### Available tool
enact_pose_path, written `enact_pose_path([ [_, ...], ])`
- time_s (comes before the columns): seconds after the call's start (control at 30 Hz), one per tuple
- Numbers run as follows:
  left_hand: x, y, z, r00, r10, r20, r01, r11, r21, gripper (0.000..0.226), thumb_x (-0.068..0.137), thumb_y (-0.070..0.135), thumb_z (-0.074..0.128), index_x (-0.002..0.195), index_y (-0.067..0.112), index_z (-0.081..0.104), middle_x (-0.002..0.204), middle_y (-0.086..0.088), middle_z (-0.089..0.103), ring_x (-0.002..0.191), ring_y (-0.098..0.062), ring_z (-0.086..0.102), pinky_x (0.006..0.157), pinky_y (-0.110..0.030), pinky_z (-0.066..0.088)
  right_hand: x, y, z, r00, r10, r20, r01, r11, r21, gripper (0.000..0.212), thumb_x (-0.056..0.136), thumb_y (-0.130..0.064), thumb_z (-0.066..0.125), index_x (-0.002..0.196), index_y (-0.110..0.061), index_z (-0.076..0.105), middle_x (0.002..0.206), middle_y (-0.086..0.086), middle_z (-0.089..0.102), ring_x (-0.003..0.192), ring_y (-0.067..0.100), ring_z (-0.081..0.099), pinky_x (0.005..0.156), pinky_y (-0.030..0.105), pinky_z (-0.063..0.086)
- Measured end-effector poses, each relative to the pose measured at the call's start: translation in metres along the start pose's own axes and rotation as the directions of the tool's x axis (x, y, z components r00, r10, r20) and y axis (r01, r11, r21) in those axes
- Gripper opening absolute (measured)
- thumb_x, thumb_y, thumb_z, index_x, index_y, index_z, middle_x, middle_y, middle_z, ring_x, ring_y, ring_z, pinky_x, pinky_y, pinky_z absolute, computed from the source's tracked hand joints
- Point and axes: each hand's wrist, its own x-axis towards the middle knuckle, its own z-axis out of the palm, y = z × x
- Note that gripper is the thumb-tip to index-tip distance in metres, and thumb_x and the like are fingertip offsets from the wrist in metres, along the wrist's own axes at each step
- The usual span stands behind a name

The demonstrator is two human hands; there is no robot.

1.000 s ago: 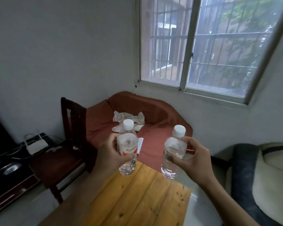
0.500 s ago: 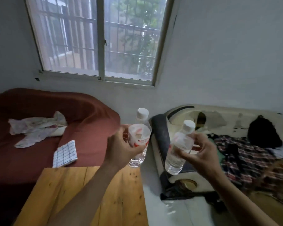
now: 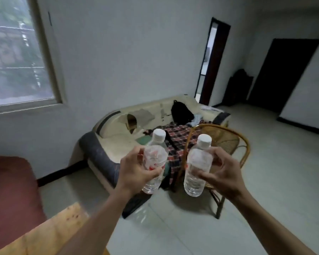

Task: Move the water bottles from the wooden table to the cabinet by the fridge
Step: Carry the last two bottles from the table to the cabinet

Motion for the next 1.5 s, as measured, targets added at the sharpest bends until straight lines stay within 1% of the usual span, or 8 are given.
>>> enact_pose_path([
  [0.13,-0.012,0.053,0.076,0.985,0.054,0.161,-0.047,0.998,-0.043,0.060,0.052,0.028,0.096,0.101,0.023,0.061,0.095,0.013,0.070,0.086,-0.001,0.068,0.078,-0.031,0.060,-0.052,0.038,-0.078,0.988,0.075,-0.136,-0.079,0.997,-0.023,0.051,0.061,-0.031,0.093,0.102,-0.022,0.065,0.094,-0.012,0.070,0.084,0.008,0.067,0.072,0.027,0.057],
  [0.3,-0.036,0.121,0.160,0.913,0.140,0.383,-0.096,0.987,-0.130,0.064,0.052,0.024,0.095,0.107,0.026,0.061,0.099,0.016,0.069,0.092,0.006,0.065,0.083,-0.023,0.058,-0.117,0.064,-0.161,0.945,0.153,-0.288,-0.182,0.980,-0.075,0.055,0.060,-0.036,0.092,0.106,-0.021,0.065,0.097,-0.011,0.069,0.086,0.007,0.066,0.072,0.027,0.058],
  [0.5,-0.072,0.188,0.246,0.823,0.268,0.501,-0.118,0.943,-0.311,0.058,0.052,0.031,0.096,0.100,0.026,0.063,0.094,0.011,0.073,0.087,-0.001,0.068,0.077,-0.025,0.059,-0.195,0.066,-0.243,0.844,0.250,-0.475,-0.355,0.923,-0.145,0.055,0.056,-0.035,0.095,0.102,-0.021,0.067,0.094,-0.010,0.070,0.084,0.009,0.068,0.074,0.030,0.058],
  [0.67,-0.105,0.235,0.301,0.697,0.404,0.593,-0.118,0.880,-0.460,0.052,0.055,0.034,0.095,0.095,0.025,0.063,0.090,0.008,0.072,0.084,-0.008,0.069,0.074,-0.031,0.060,-0.258,0.051,-0.288,0.720,0.296,-0.628,-0.506,0.843,-0.183,0.050,0.057,-0.034,0.094,0.098,-0.025,0.066,0.089,-0.011,0.070,0.082,0.011,0.067,0.074,0.030,0.057],
  [0.83,-0.131,0.262,0.337,0.595,0.500,0.630,-0.048,0.804,-0.593,0.048,0.055,0.033,0.095,0.090,0.025,0.063,0.087,0.008,0.072,0.082,-0.012,0.069,0.072,-0.040,0.061,-0.302,0.027,-0.307,0.582,0.329,-0.744,-0.660,0.726,-0.194,0.051,0.056,-0.040,0.093,0.097,-0.026,0.065,0.089,-0.014,0.068,0.083,0.005,0.066,0.071,0.027,0.057],
  [1.17,-0.137,0.263,0.363,0.437,0.624,0.647,0.020,0.713,-0.701,0.047,0.055,0.029,0.096,0.090,0.026,0.066,0.086,0.009,0.072,0.079,-0.011,0.069,0.070,-0.037,0.061,-0.338,-0.020,-0.286,0.352,0.278,-0.894,-0.818,0.556,-0.149,0.048,0.055,-0.036,0.093,0.093,-0.027,0.065,0.084,-0.014,0.071,0.075,0.006,0.068,0.066,0.026,0.058],
  [1.3,-0.138,0.267,0.368,0.390,0.658,0.644,0.005,0.698,-0.716,0.051,0.054,0.034,0.096,0.095,0.026,0.066,0.089,0.011,0.073,0.080,-0.009,0.069,0.070,-0.032,0.061,-0.349,-0.034,-0.277,0.312,0.273,-0.910,-0.846,0.516,-0.135,0.050,0.057,-0.048,0.089,0.096,-0.029,0.065,0.086,-0.008,0.071,0.078,0.010,0.069,0.066,0.037,0.060],
  [1.5,-0.149,0.274,0.377,0.353,0.676,0.647,0.019,0.686,-0.727,0.052,0.055,0.037,0.095,0.096,0.025,0.066,0.090,0.010,0.072,0.083,-0.012,0.070,0.071,-0.034,0.062,-0.359,-0.050,-0.277,0.276,0.250,-0.928,-0.878,0.458,-0.138,0.056,0.059,-0.055,0.082,0.102,-0.027,0.063,0.096,-0.012,0.069,0.086,0.001,0.066,0.069,0.022,0.059],
])
